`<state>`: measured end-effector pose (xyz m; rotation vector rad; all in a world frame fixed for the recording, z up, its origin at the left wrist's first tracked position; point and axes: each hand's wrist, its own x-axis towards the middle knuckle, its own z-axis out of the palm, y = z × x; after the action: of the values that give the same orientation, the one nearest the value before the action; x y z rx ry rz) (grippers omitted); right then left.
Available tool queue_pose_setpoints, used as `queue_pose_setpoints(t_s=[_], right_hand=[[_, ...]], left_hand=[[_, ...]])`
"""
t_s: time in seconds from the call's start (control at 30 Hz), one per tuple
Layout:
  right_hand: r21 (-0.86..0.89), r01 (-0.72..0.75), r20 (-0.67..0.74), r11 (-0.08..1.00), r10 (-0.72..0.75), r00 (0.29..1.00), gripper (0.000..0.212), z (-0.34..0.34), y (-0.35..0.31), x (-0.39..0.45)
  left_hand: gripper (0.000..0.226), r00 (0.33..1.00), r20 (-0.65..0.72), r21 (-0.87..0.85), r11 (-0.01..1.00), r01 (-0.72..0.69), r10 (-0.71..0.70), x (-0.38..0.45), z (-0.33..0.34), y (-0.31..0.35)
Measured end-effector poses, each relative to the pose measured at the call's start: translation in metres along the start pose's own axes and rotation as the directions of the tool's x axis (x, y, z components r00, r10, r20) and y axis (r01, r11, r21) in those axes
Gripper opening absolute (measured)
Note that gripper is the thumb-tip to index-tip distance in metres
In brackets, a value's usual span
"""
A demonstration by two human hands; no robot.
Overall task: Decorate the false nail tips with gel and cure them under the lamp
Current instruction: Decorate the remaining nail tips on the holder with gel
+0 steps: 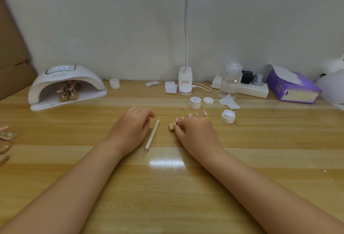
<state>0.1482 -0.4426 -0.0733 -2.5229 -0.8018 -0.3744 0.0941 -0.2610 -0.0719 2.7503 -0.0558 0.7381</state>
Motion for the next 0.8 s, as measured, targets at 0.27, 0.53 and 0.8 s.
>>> queue_pose_setpoints(t_s=[0.27, 0.53, 0.8], right_hand=[[-0.196, 0.103, 0.038, 0.975, -0.097, 0.995, 0.034, 0.000, 0.003, -0.006], [-0.199, 0.118, 0.024, 0.973, -0.116, 0.993, 0.037, -0.006, 0.007, -0.003], [-0.252, -0.182, 0.053, 0.950, 0.201, 0.978, 0.038, -0.059, 0.053, 0.011]], left_hand=[[0.025, 1.000, -0.005, 0.003, 1.000, -0.005, 0.005, 0.000, 0.000, -0.002], [0.023, 1.000, -0.009, 0.001, 1.000, -0.001, 0.001, 0.000, -0.001, 0.000], [0.021, 0.999, -0.049, -0.001, 1.000, -0.001, 0.001, 0.001, -0.003, 0.002]])
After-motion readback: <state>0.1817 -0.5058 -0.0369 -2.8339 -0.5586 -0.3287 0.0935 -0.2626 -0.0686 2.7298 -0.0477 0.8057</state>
